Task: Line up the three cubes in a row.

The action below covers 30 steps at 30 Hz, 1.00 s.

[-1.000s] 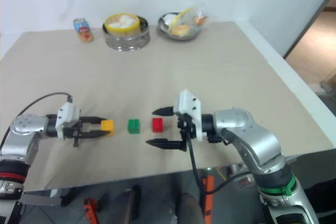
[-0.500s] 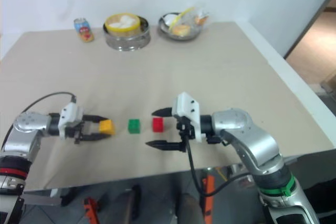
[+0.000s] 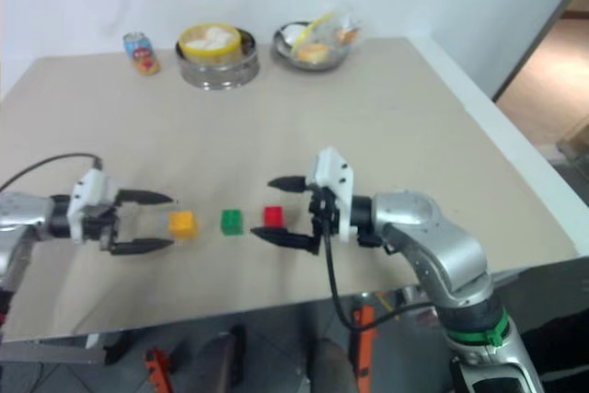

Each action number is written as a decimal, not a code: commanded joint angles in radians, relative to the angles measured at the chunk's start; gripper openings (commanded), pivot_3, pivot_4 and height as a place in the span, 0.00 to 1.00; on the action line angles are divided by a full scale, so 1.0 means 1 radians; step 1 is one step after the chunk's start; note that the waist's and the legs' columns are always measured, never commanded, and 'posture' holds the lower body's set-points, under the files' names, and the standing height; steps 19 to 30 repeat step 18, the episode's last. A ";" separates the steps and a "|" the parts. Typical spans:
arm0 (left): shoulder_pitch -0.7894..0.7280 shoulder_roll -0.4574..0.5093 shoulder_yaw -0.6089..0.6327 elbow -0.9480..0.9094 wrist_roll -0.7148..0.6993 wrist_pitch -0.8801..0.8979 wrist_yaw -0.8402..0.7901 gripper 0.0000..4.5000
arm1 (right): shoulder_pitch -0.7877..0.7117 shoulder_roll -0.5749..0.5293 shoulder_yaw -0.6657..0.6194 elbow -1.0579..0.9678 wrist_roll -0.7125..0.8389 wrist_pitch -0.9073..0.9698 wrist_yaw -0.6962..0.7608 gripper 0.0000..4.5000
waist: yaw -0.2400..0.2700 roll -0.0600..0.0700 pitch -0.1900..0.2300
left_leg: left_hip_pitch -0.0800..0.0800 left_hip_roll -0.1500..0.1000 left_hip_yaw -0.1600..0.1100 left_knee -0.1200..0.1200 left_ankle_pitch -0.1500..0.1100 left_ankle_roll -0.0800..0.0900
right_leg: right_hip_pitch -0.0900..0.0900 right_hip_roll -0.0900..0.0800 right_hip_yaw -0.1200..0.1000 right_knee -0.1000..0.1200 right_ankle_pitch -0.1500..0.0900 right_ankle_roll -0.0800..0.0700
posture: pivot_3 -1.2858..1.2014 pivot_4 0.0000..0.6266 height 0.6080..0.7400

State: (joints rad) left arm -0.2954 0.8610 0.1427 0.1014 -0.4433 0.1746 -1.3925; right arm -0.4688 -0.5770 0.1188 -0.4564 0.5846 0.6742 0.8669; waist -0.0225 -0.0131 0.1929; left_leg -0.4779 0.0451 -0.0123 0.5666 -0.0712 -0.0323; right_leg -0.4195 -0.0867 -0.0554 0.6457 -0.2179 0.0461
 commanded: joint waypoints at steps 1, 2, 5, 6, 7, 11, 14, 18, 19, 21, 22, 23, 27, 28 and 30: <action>0.014 -0.001 0.107 -0.107 -0.066 0.106 0.143 0.99 | -0.025 0.000 -0.019 -0.003 -0.018 0.000 -0.037 1.00 | 0.002 0.000 0.000 | 0.000 0.001 0.001 0.000 0.000 0.000 | -0.002 0.000 0.000 0.000 0.000 0.000 | 0.52 0.24 1.00; 0.003 -0.026 0.122 -0.103 -0.049 0.091 0.206 0.99 | -0.037 0.000 -0.011 0.013 -0.031 0.004 -0.046 1.00 | 0.003 0.000 0.000 | 0.001 0.002 0.002 0.000 0.000 -0.001 | -0.003 0.000 -0.001 0.000 0.000 0.000 | 0.52 0.24 1.00; -0.057 -0.096 0.103 -0.038 0.070 -0.016 0.376 0.99 | -0.079 0.016 0.011 0.081 -0.096 -0.022 -0.084 1.00 | 0.004 0.000 0.000 | 0.001 0.003 0.005 0.000 0.000 -0.001 | -0.002 -0.001 -0.003 0.000 0.001 -0.002 | 0.52 0.24 1.00; -0.088 -0.125 0.092 -0.017 0.088 -0.019 0.426 0.99 | -0.093 0.032 0.008 0.112 -0.117 -0.029 -0.109 1.00 | 0.005 0.000 0.000 | 0.001 0.003 0.006 0.000 0.000 -0.001 | -0.002 -0.001 -0.003 0.000 0.002 -0.002 | 0.52 0.24 1.00; -0.116 -0.153 0.085 0.005 0.107 -0.027 0.471 0.99 | -0.105 0.048 0.005 0.140 -0.137 -0.039 -0.134 1.00 | 0.006 0.000 0.000 | 0.001 0.003 0.007 0.001 0.000 -0.001 | -0.002 -0.001 -0.003 0.000 0.003 -0.001 | 0.52 0.24 1.00; -0.196 -0.241 0.031 0.071 0.181 -0.044 0.589 0.99 | -0.153 0.097 -0.013 0.235 -0.215 -0.053 -0.232 1.00 | 0.006 -0.001 0.000 | 0.001 0.003 0.009 0.004 0.000 0.000 | -0.001 -0.001 -0.002 0.000 0.007 0.002 | 0.52 0.24 1.00; -0.231 -0.279 -0.005 0.114 0.236 -0.087 0.646 0.99 | -0.166 0.114 -0.030 0.269 -0.244 -0.057 -0.275 1.00 | 0.006 -0.001 0.000 | 0.000 0.003 0.010 0.004 0.002 0.002 | 0.001 0.000 0.000 0.000 0.007 0.003 | 0.52 0.24 1.00; -0.268 -0.291 -0.035 0.168 0.274 -0.113 0.664 0.99 | -0.162 0.130 -0.056 0.280 -0.278 -0.061 -0.341 1.00 | 0.006 -0.001 0.000 | 0.000 0.004 0.011 0.004 0.003 0.004 | 0.001 0.001 0.001 0.000 0.007 0.006 | 0.52 0.24 1.00; -0.268 -0.291 -0.035 0.168 0.274 -0.113 0.664 0.99 | -0.162 0.130 -0.056 0.280 -0.278 -0.061 -0.341 1.00 | 0.006 -0.001 0.000 | 0.000 0.004 0.011 0.004 0.003 0.004 | 0.001 0.001 0.001 0.000 0.007 0.006 | 0.52 0.24 1.00; -0.268 -0.291 -0.035 0.168 0.274 -0.113 0.664 0.99 | -0.162 0.130 -0.056 0.280 -0.278 -0.061 -0.341 1.00 | 0.006 -0.001 0.000 | 0.000 0.004 0.011 0.004 0.003 0.004 | 0.001 0.001 0.001 0.000 0.007 0.006 | 0.52 0.24 1.00; -0.268 -0.291 -0.035 0.168 0.274 -0.113 0.664 0.99 | -0.162 0.130 -0.056 0.280 -0.278 -0.061 -0.341 1.00 | 0.006 -0.001 0.000 | 0.000 0.004 0.011 0.004 0.003 0.004 | 0.001 0.001 0.001 0.000 0.007 0.006 | 0.52 0.24 1.00; -0.268 -0.291 -0.035 0.168 0.274 -0.113 0.664 0.99 | -0.162 0.130 -0.056 0.280 -0.278 -0.061 -0.341 1.00 | 0.006 -0.001 0.000 | 0.000 0.004 0.011 0.004 0.003 0.004 | 0.001 0.001 0.001 0.000 0.007 0.006 | 0.52 0.24 1.00; -0.268 -0.291 -0.035 0.168 0.274 -0.113 0.664 0.99 | -0.162 0.130 -0.056 0.280 -0.278 -0.061 -0.341 1.00 | 0.006 -0.001 0.000 | 0.000 0.004 0.011 0.004 0.003 0.004 | 0.001 0.001 0.001 0.000 0.007 0.006 | 0.52 0.24 1.00; -0.268 -0.291 -0.035 0.168 0.274 -0.113 0.664 0.99 | -0.162 0.130 -0.056 0.280 -0.278 -0.061 -0.341 1.00 | 0.006 -0.001 0.000 | 0.000 0.004 0.011 0.004 0.003 0.004 | 0.001 0.001 0.001 0.000 0.007 0.006 | 0.52 0.24 1.00; -0.268 -0.291 -0.035 0.168 0.274 -0.113 0.664 0.99 | -0.162 0.130 -0.056 0.280 -0.278 -0.061 -0.341 1.00 | 0.006 -0.001 0.000 | 0.000 0.004 0.011 0.004 0.003 0.004 | 0.001 0.001 0.001 0.000 0.007 0.006 | 0.52 0.24 1.00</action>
